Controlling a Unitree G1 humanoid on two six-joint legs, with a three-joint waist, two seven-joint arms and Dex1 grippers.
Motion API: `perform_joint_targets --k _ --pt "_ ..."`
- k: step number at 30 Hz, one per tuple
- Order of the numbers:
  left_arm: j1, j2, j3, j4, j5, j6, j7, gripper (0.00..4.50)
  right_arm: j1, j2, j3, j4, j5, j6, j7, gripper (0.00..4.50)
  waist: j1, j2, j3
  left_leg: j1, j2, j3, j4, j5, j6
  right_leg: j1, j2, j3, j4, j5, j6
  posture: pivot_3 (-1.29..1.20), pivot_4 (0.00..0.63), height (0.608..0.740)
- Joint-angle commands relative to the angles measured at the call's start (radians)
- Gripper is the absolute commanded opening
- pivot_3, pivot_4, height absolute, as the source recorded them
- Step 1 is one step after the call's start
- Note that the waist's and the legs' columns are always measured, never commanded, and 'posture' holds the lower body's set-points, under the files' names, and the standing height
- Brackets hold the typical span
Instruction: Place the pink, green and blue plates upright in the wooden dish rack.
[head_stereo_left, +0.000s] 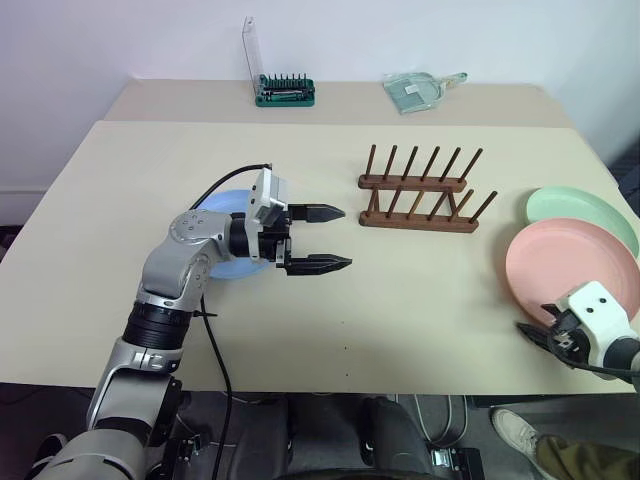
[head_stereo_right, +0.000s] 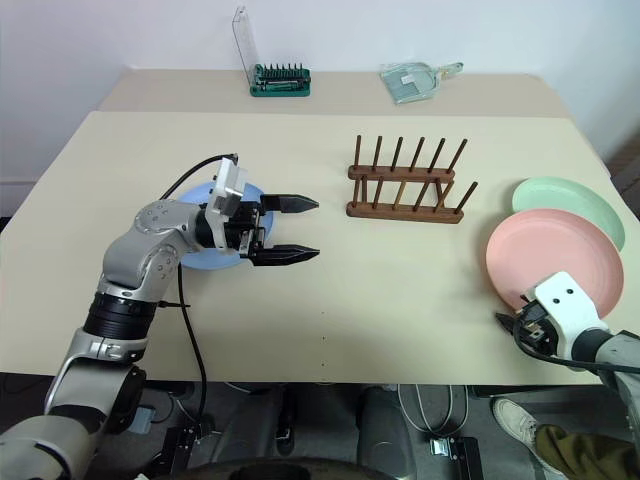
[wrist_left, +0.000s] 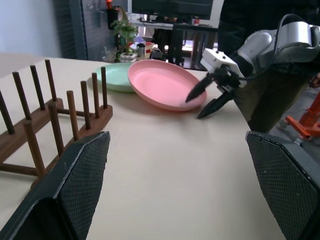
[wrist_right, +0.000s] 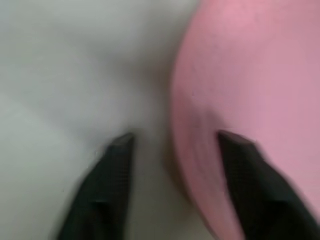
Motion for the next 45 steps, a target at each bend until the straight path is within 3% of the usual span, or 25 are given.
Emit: perform_joint_targets --k 1,2,3,7,12,19,23,28,31,38,45 --pt "-0.001 0.001 0.008 -0.041 -0.02 -0.007 0.012 4.5 -0.012 -0.004 -0.009 0.031 -0.029 -0.018 -0.004 0.64 0.001 0.0 0.0 0.0 0.0 0.0 0.0 0.0 0.0 0.0 0.0 0.0 0.0 0.0 0.0 0.0 0.15 0.724" --pt "-0.003 0.001 0.008 -0.039 -0.018 -0.01 0.015 4.5 -0.016 -0.005 -0.011 0.036 -0.03 -0.021 -0.001 0.11 0.001 0.0 0.0 0.0 0.0 0.0 0.0 0.0 0.0 0.0 0.0 0.0 0.0 0.0 0.0 0.0 0.15 0.724" --pt "-0.005 0.001 0.009 -0.035 -0.018 -0.008 0.017 4.5 -0.019 -0.008 -0.012 0.038 -0.033 -0.025 0.003 0.04 0.0 0.0 0.0 0.0 0.0 0.0 0.0 0.0 0.0 0.0 0.0 0.0 0.0 0.0 0.0 0.0 0.15 0.724" --pt "-0.018 0.003 0.007 -0.019 -0.02 0.01 0.028 4.5 -0.017 -0.028 -0.031 0.028 -0.031 -0.033 0.042 0.04 0.001 0.0 0.0 0.0 0.0 0.0 0.0 0.0 0.0 0.0 0.0 0.0 0.0 0.0 0.0 0.0 0.15 0.724" --pt "-0.031 0.005 0.027 -0.009 -0.04 0.013 0.02 4.5 -0.052 -0.066 -0.17 -0.057 0.137 0.098 0.165 0.04 0.0 0.0 0.0 0.0 0.0 0.0 0.0 0.0 0.0 0.0 0.0 0.0 0.0 0.0 0.0 0.0 0.15 0.724" --pt "-0.057 -0.006 0.067 0.023 -0.061 -0.008 0.038 4.5 -0.303 -0.104 -0.32 -0.069 0.408 0.297 0.17 0.04 0.0 0.0 0.0 0.0 0.0 -0.001 0.0 0.0 0.0 0.0 0.0 -0.001 0.0 0.0 0.001 0.0 0.15 0.724" --pt "-0.077 -0.015 0.094 0.039 -0.077 -0.025 0.045 4.5 -0.643 -0.069 -0.347 0.101 0.595 0.349 0.078 0.04 -0.002 0.0 0.001 0.0 0.0 0.0 0.0 0.0 0.0 -0.001 0.0 0.0 0.0 0.002 0.002 0.0 0.15 0.724" --pt "-0.085 -0.024 0.099 0.051 -0.08 -0.028 0.051 4.5 -0.909 -0.007 -0.327 0.283 0.751 0.402 0.029 0.04 0.001 -0.001 0.001 -0.001 0.0 -0.001 -0.001 0.0 0.0 -0.001 0.0 -0.001 0.0 0.002 0.003 0.0 0.15 0.724" --pt "-0.08 -0.03 0.099 0.039 -0.086 -0.022 0.058 4.5 -1.06 0.033 -0.295 0.483 0.837 0.462 0.081 0.04 -0.002 0.0 0.001 -0.002 0.0 0.001 -0.001 0.0 0.0 -0.002 0.0 -0.001 -0.001 0.002 0.004 0.0 0.15 0.724" --pt "-0.049 -0.021 0.104 -0.007 -0.094 -0.012 0.082 4.5 -1.236 0.014 -0.206 0.845 0.793 0.471 0.241 0.04 -0.002 0.0 0.001 -0.002 0.0 0.001 -0.002 0.0 0.0 -0.003 0.0 -0.001 0.001 0.002 0.004 0.0 0.15 0.724" --pt "-0.01 -0.002 0.105 -0.058 -0.101 -0.007 0.113 4.5 -1.321 -0.042 -0.113 1.071 0.682 0.464 0.4 0.04 -0.002 0.0 0.001 -0.002 0.0 0.002 -0.002 0.0 0.0 -0.003 0.0 0.0 0.001 0.002 0.004 0.0 0.15 0.724"
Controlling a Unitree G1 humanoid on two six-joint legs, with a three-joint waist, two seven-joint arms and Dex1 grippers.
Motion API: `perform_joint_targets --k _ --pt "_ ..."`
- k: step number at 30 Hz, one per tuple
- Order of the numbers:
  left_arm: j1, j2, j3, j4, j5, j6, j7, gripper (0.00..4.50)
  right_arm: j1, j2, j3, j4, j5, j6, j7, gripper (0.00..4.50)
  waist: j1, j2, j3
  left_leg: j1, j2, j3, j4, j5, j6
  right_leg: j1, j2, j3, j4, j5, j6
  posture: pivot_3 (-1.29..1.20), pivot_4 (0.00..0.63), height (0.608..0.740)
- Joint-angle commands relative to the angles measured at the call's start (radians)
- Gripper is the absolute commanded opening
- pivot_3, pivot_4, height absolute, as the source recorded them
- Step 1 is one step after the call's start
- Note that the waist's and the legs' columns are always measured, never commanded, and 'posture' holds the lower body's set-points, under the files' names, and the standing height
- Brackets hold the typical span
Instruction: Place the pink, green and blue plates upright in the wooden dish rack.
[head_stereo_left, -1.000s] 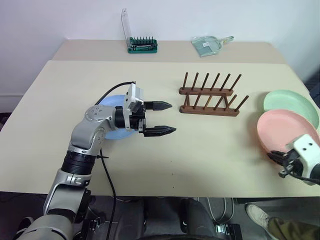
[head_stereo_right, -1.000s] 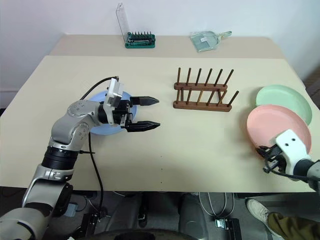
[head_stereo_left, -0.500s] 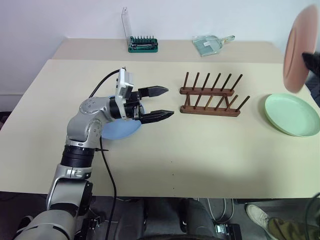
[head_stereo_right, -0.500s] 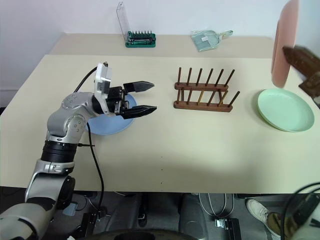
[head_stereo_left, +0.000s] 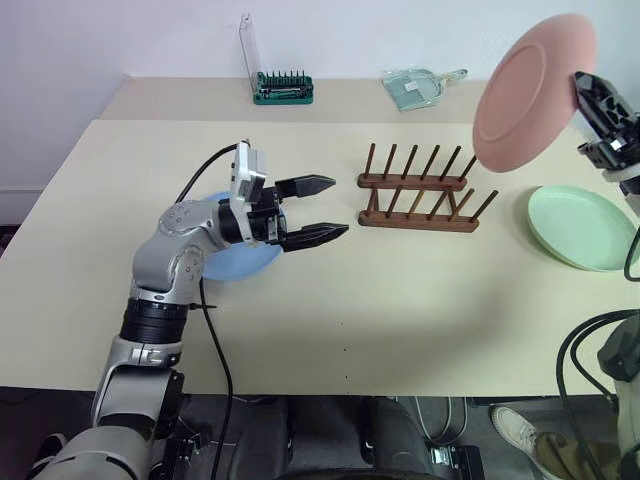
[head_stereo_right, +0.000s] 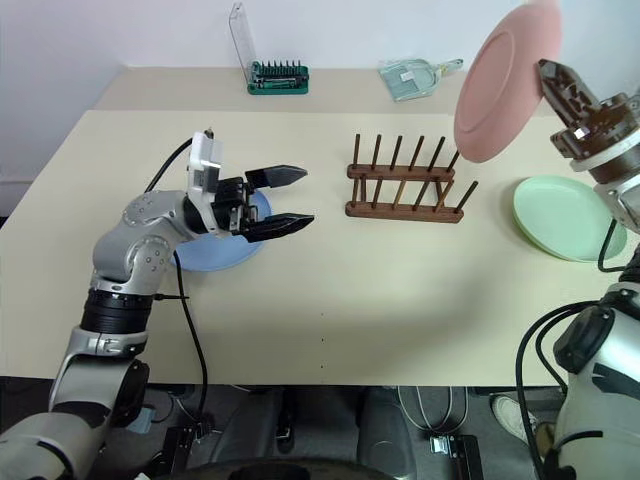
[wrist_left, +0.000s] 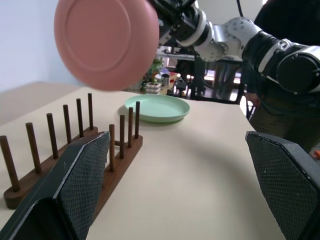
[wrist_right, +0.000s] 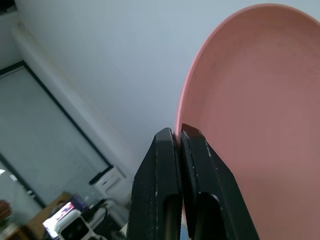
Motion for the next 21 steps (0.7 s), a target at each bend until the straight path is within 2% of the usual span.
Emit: perform_joint_targets --k 1,9,17,20,21 --pt "0.007 0.015 0.022 -0.051 -0.019 -0.006 0.011 4.5 -0.063 -0.06 -0.003 0.083 -0.035 -0.013 0.063 0.04 0.001 0.0 0.0 0.0 0.0 0.0 0.0 0.0 0.0 0.0 0.0 0.0 0.0 0.0 0.0 0.0 0.15 0.724" --pt "0.013 0.016 0.007 -0.054 -0.016 -0.013 0.018 4.5 -0.039 -0.071 0.026 0.16 -0.124 -0.024 0.142 0.04 -0.003 0.0 0.0 0.0 0.0 0.0 0.0 0.0 0.0 0.0 0.0 0.0 0.0 0.0 0.0 0.0 0.15 0.724" --pt "-0.003 0.012 -0.003 -0.037 -0.006 -0.022 0.014 4.5 0.03 -0.01 0.032 0.112 -0.169 -0.076 0.139 0.04 -0.002 0.0 0.0 0.0 0.0 0.0 0.0 0.0 0.0 0.0 0.0 0.0 0.0 0.0 0.0 0.0 0.15 0.724" --pt "-0.005 0.011 -0.006 -0.036 -0.003 -0.024 0.015 4.5 0.037 0.006 0.022 0.11 -0.175 -0.079 0.118 0.96 -0.003 0.0 0.0 0.0 0.0 0.0 0.0 0.0 0.0 0.0 0.0 0.0 0.0 0.0 0.0 0.0 0.15 0.724" --pt "-0.005 0.011 -0.007 -0.037 -0.002 -0.025 0.016 4.5 0.038 0.01 0.021 0.105 -0.181 -0.091 0.111 1.41 -0.002 0.0 0.0 0.0 0.0 0.0 0.0 0.0 0.0 0.0 0.0 0.0 0.0 0.0 0.0 0.0 0.15 0.724"
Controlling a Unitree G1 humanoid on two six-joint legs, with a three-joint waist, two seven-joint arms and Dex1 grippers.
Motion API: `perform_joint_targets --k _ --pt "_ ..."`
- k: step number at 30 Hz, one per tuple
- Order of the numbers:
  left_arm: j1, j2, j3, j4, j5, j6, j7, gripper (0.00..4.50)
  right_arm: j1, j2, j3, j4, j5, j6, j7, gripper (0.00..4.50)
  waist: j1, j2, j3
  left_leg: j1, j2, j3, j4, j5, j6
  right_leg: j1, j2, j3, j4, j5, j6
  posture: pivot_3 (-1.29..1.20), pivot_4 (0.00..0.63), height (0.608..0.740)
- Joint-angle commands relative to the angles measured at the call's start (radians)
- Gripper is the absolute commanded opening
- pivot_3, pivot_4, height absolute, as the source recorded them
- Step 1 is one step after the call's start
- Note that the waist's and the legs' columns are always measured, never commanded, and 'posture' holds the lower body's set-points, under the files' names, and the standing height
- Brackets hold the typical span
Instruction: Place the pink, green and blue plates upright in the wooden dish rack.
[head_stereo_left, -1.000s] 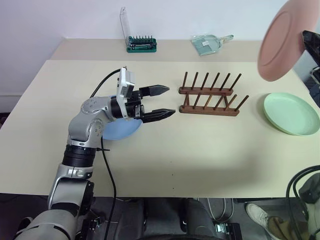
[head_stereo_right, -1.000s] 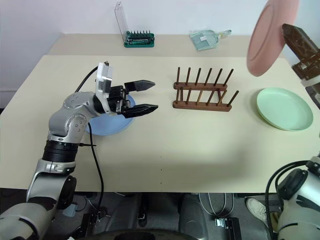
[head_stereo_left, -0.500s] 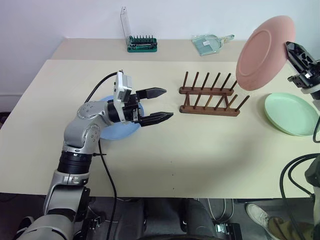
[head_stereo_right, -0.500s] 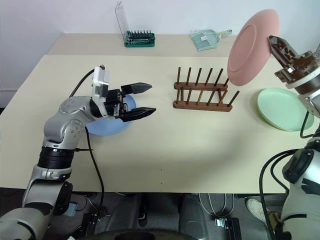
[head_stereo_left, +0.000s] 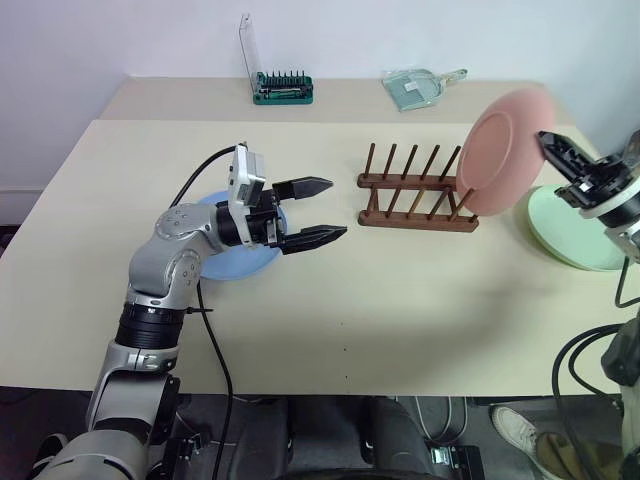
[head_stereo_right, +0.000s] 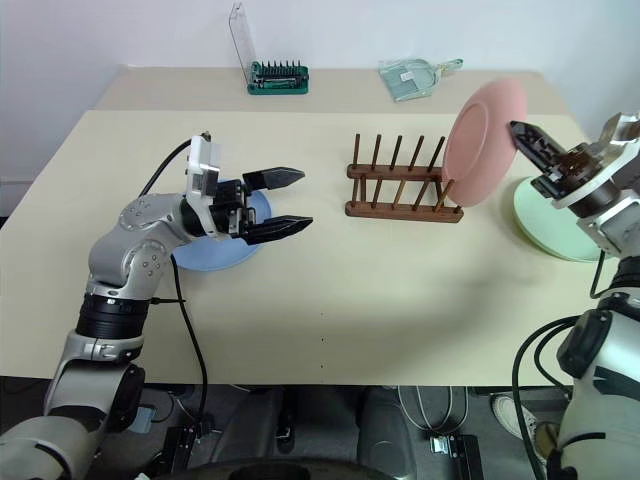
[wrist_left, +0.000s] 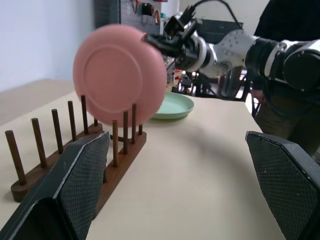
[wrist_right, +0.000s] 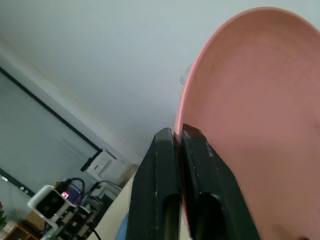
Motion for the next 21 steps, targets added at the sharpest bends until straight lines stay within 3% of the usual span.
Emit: perform_joint_targets --k 1,6,15,19,21 --pt "-0.02 0.0 0.003 -0.021 -0.001 -0.022 0.0 4.5 -0.008 -0.007 -0.026 -0.053 -0.002 -0.041 -0.021 1.9 0.001 0.0 0.0 0.0 0.0 0.0 0.0 0.0 0.0 0.0 0.0 0.0 0.0 0.0 0.0 0.0 0.15 0.724" --pt "-0.018 0.0 0.002 -0.022 0.0 -0.023 0.003 4.5 -0.03 0.009 -0.066 -0.052 -0.024 -0.18 -0.131 4.46 0.001 0.0 0.0 0.0 0.0 0.0 0.0 0.0 0.0 0.0 0.0 0.0 0.0 0.0 0.0 0.0 0.15 0.724" --pt "-0.005 -0.003 0.001 -0.04 -0.004 -0.021 0.012 4.5 0.058 0.03 -0.222 -0.279 0.021 -0.356 -0.311 4.46 0.004 0.0 0.0 0.0 0.0 0.0 0.0 0.0 0.0 0.0 0.0 0.0 0.0 0.0 0.0 0.0 0.15 0.724" --pt "-0.001 -0.002 -0.001 -0.045 -0.005 -0.025 0.006 4.5 0.276 -0.037 -0.064 -0.457 -0.242 -0.54 -0.365 4.46 0.006 0.0 0.0 0.0 0.0 0.0 0.0 0.0 0.0 0.001 0.0 0.0 0.0 0.0 0.0 0.0 0.15 0.724" --pt "-0.004 -0.005 -0.002 -0.043 -0.007 -0.024 0.003 4.5 0.357 -0.07 -0.038 -0.498 -0.284 -0.538 -0.374 4.46 0.002 0.0 0.0 0.0 0.0 0.0 0.0 0.0 0.0 0.0 0.0 0.0 0.0 0.0 0.001 0.0 0.15 0.724"
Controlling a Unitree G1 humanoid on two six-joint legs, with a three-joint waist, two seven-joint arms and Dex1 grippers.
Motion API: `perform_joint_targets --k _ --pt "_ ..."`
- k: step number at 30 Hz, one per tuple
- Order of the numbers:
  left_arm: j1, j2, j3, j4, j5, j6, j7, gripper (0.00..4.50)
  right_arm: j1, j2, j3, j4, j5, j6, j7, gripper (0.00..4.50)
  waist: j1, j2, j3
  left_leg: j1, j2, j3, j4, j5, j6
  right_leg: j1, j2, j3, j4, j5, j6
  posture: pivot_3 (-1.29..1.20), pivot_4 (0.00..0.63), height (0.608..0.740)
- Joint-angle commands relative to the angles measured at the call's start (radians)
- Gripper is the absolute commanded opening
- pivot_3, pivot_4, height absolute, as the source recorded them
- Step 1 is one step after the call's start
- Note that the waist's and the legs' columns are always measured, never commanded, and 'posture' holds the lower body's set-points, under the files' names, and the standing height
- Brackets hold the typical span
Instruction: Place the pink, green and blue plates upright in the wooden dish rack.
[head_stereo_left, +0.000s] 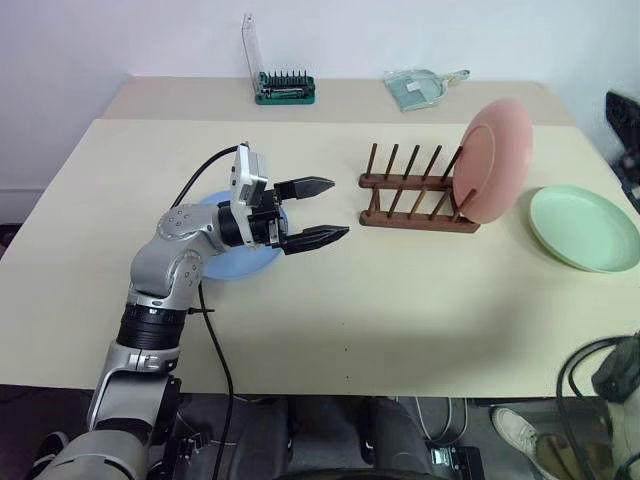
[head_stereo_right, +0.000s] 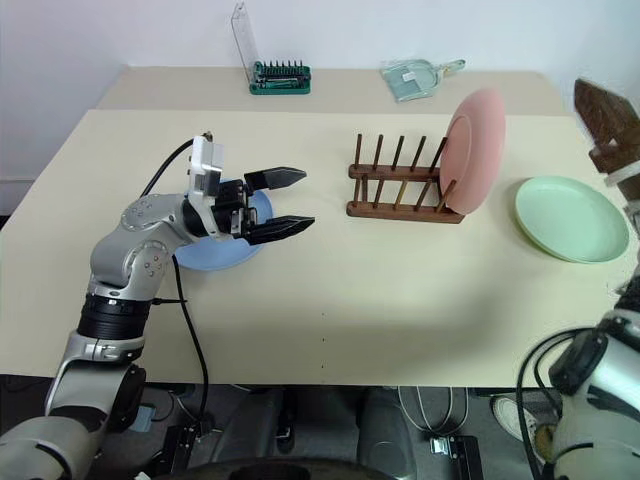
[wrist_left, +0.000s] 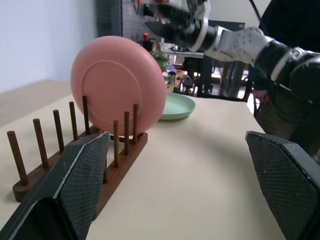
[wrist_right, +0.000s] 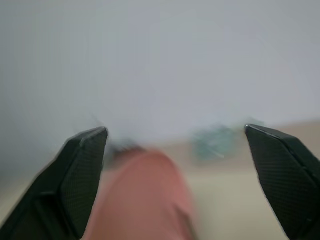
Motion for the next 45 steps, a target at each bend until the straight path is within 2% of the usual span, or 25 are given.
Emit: perform_joint_targets --k 1,4,6,10,14,22,25,32,36,39,40,42,45 --pt "-0.01 -0.004 -0.001 -0.03 -0.01 -0.02 -0.006 4.5 0.088 -0.067 0.03 -0.093 -0.086 -0.026 -0.018 4.46 -0.002 0.001 0.0 0.0 0.0 0.0 0.0 0.0 0.0 0.0 0.0 0.0 0.0 0.0 0.0 0.0 0.15 0.724" --pt "-0.026 -0.014 -0.004 -0.019 -0.014 -0.02 -0.015 4.5 0.186 -0.123 0.056 -0.133 -0.139 -0.021 -0.001 4.46 -0.003 0.002 -0.001 0.001 0.0 0.001 0.0 0.0 0.0 0.0 0.0 0.001 0.001 0.0 0.0 0.0 0.15 0.724" --pt "-0.038 -0.022 -0.007 -0.006 -0.01 -0.026 -0.023 4.5 0.197 -0.137 0.064 -0.123 -0.15 -0.002 -0.012 4.46 -0.008 0.002 -0.001 0.001 0.0 0.001 0.0 0.0 0.0 0.0 0.0 0.001 0.001 0.0 0.0 0.0 0.15 0.724" --pt "-0.049 -0.035 -0.015 0.003 -0.006 -0.028 -0.032 4.5 0.22 -0.147 0.163 -0.103 -0.215 0.023 0.01 4.46 -0.01 0.002 -0.001 0.002 0.0 0.0 0.0 0.0 0.0 0.0 0.0 0.001 0.001 0.0 0.0 0.0 0.15 0.724" --pt "-0.045 -0.032 -0.027 -0.006 0.004 -0.035 -0.031 4.5 0.14 -0.109 0.28 0.001 -0.299 0.007 -0.025 4.46 -0.012 0.002 -0.001 0.002 0.0 0.001 0.0 0.0 0.0 0.0 0.0 0.001 0.001 0.0 0.0 0.0 0.15 0.724" --pt "-0.021 -0.015 -0.033 -0.03 0.019 -0.038 -0.01 4.5 -0.058 -0.062 0.41 0.334 -0.435 -0.055 -0.094 4.46 -0.021 0.002 0.0 0.001 0.0 0.0 0.0 0.0 0.0 0.0 0.0 0.001 0.0 0.0 0.0 0.0 0.15 0.724" --pt "-0.015 -0.01 -0.032 -0.037 0.025 -0.04 -0.002 4.5 -0.083 -0.058 0.437 0.413 -0.464 -0.067 -0.086 3.61 -0.023 0.002 0.0 0.001 0.0 0.0 0.0 0.0 0.0 0.0 0.0 0.001 0.0 0.0 0.0 0.0 0.15 0.724" --pt "-0.013 -0.005 -0.033 -0.038 0.027 -0.043 0.009 4.5 -0.134 -0.06 0.43 0.491 -0.488 -0.147 -0.133 0.08 -0.023 0.002 0.0 0.001 0.0 0.0 0.0 0.0 0.0 0.001 0.0 0.001 -0.001 0.0 0.0 0.0 0.15 0.724" --pt "-0.024 -0.012 -0.038 -0.021 0.034 -0.052 0.012 4.5 -0.211 -0.059 0.364 0.532 -0.466 -0.24 -0.267 0.03 -0.023 0.002 0.0 0.001 0.0 0.0 0.0 0.0 0.0 0.001 0.0 0.001 -0.001 0.0 0.0 0.0 0.15 0.724" --pt "-0.034 -0.022 -0.041 -0.007 0.041 -0.062 0.016 4.5 -0.308 -0.06 0.262 0.544 -0.41 -0.399 -0.407 0.03 -0.025 0.003 0.0 0.001 0.0 0.001 0.0 0.0 0.0 0.0 0.0 0.002 -0.001 0.0 0.0 0.0 0.15 0.724" --pt "-0.037 -0.025 -0.04 -0.004 0.041 -0.064 0.017 4.5 -0.345 -0.047 0.213 0.527 -0.357 -0.441 -0.393 0.03 -0.025 0.004 0.001 0.001 0.0 0.001 0.0 0.0 0.0 0.0 0.0 0.002 -0.001 0.0 0.0 0.0 0.15 0.724" --pt "-0.04 -0.027 -0.036 0.001 0.042 -0.067 0.017 4.5 -0.4 0.005 0.127 0.427 -0.217 -0.495 -0.266 0.03 -0.032 0.004 0.001 0.001 0.0 0.001 -0.001 0.0 0.0 0.0 0.0 0.002 -0.001 0.0 0.0 0.0 0.15 0.724" --pt "-0.042 -0.028 -0.032 0.007 0.041 -0.069 0.015 4.5 -0.427 0.08 0.054 0.245 -0.061 -0.478 -0.148 0.03 -0.034 0.004 0.001 0.002 0.001 0.001 -0.002 0.0 0.0 0.0 0.001 0.002 0.001 0.0 0.0 0.0 0.15 0.724"
